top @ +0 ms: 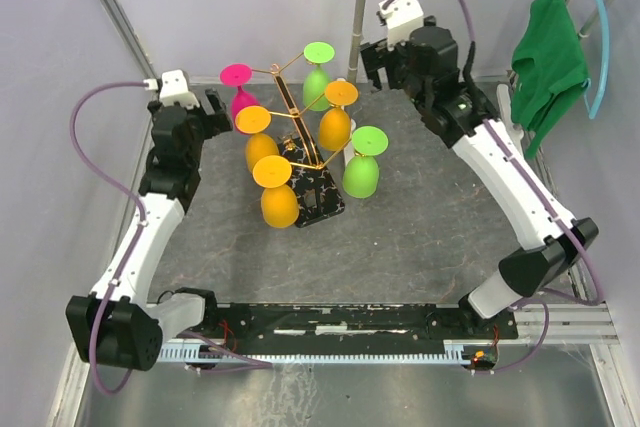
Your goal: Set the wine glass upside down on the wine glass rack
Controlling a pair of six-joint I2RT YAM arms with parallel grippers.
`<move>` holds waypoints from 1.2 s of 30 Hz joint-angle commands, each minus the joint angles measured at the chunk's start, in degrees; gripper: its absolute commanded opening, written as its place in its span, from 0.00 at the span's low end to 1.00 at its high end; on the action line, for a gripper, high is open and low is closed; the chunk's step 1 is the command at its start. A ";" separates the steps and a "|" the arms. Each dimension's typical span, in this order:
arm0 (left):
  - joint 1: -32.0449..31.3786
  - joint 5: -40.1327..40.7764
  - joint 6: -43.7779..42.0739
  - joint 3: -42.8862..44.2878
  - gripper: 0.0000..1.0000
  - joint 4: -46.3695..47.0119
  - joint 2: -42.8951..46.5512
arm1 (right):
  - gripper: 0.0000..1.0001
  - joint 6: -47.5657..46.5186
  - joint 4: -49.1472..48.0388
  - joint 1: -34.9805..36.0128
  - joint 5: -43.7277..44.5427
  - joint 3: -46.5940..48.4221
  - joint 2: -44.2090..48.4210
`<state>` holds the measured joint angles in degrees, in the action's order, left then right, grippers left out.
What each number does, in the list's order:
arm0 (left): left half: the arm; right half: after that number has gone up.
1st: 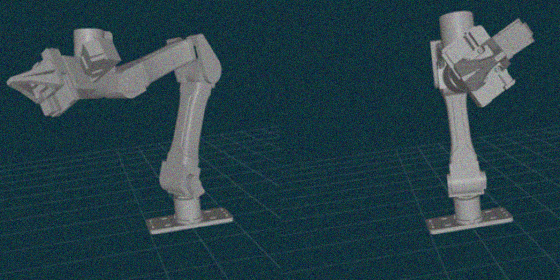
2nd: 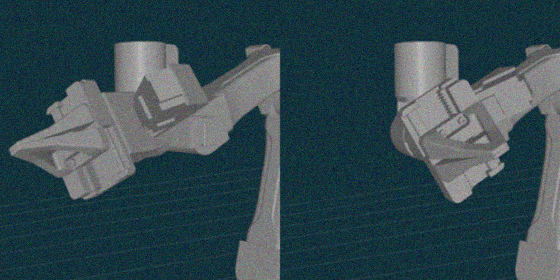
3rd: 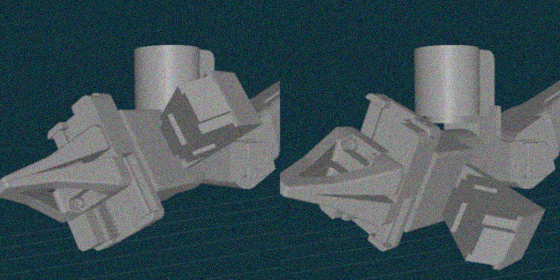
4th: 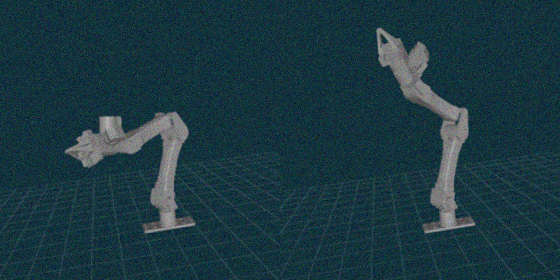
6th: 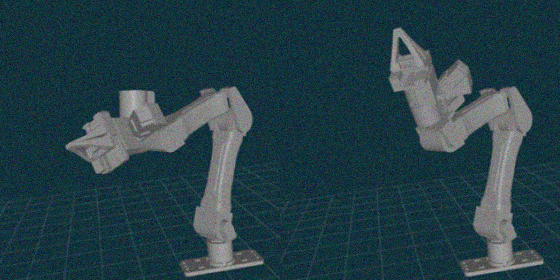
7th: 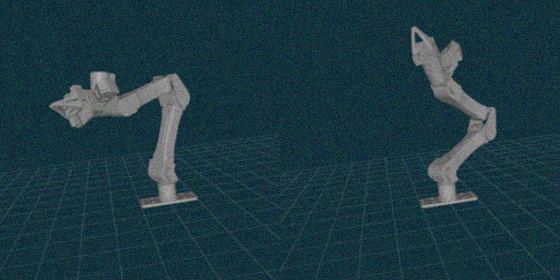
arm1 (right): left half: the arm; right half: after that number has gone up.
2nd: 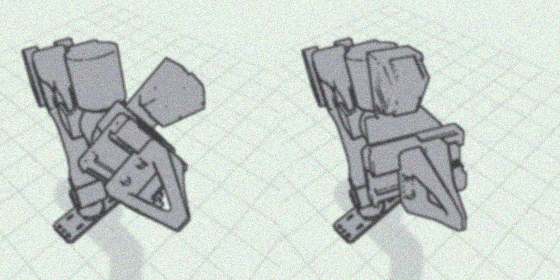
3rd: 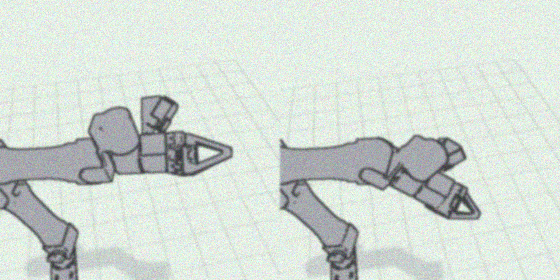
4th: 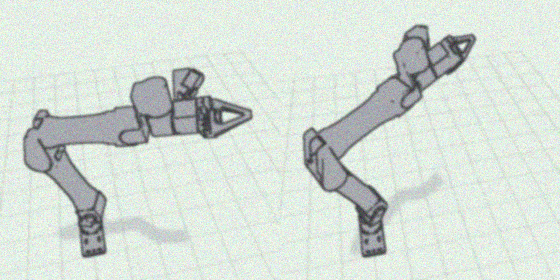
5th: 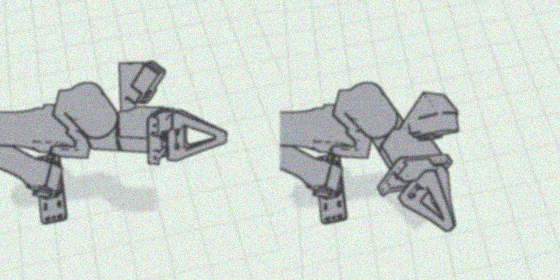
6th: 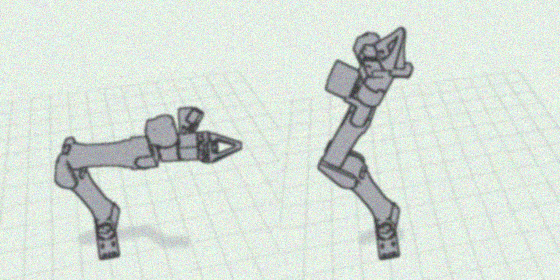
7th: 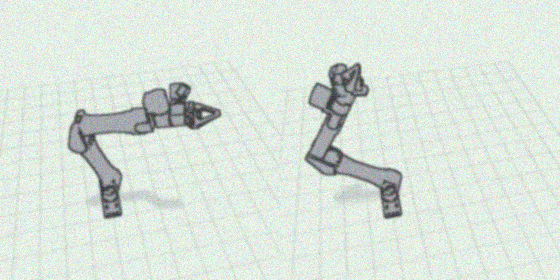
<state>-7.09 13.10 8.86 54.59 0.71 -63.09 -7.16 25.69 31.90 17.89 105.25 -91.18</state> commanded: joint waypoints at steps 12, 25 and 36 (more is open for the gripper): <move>0.46 -4.19 -6.33 31.32 0.99 -20.51 -12.46 | 1.00 7.28 12.72 -15.58 -11.26 3.85 -0.02; 0.33 -0.19 3.70 48.44 0.99 -30.31 -18.27 | 1.00 9.28 14.75 -19.77 -12.81 -0.31 -1.11; 0.39 6.68 6.12 48.41 0.99 -29.85 -18.87 | 1.00 8.87 12.45 -19.77 -12.26 -1.98 0.00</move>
<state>-6.85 16.58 12.25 100.92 -28.84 -81.38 1.30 41.10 12.25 6.00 103.22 -93.34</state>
